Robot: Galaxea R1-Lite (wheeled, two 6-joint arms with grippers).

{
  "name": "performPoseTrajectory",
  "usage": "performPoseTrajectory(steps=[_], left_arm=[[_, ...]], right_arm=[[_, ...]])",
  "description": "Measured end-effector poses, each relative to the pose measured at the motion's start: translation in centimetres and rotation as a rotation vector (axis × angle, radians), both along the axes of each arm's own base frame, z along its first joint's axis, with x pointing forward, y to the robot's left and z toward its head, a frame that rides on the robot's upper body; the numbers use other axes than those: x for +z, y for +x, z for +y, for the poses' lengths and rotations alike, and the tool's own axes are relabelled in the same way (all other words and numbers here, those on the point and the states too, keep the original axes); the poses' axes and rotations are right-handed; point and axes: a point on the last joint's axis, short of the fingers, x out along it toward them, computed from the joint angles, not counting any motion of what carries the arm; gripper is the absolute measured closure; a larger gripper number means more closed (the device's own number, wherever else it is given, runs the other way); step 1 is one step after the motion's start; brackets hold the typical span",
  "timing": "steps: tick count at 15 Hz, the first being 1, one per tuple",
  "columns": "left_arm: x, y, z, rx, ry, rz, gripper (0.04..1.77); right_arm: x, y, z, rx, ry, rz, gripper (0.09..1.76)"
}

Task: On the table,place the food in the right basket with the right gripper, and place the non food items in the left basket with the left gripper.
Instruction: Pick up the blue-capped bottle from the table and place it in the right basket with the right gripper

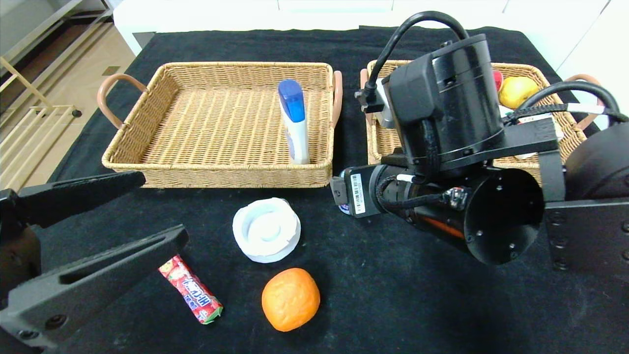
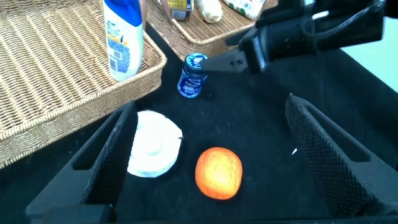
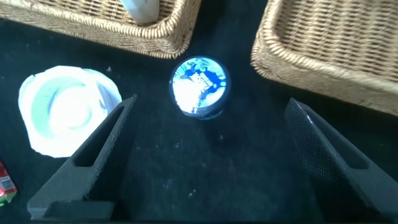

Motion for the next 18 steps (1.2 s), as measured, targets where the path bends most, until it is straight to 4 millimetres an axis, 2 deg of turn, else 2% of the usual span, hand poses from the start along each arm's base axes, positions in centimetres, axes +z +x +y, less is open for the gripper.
performPoseTrajectory(steps=[9,18], left_arm=[[0.0,0.0,0.0,0.0,-0.001,-0.002,0.09],[0.1,-0.1,0.1,0.0,0.0,-0.008,0.09]], right_arm=[[-3.0,2.3,2.7,-0.059,-0.04,0.026,0.15],[-4.1,3.7,4.0,-0.126,-0.025,0.014,0.15]])
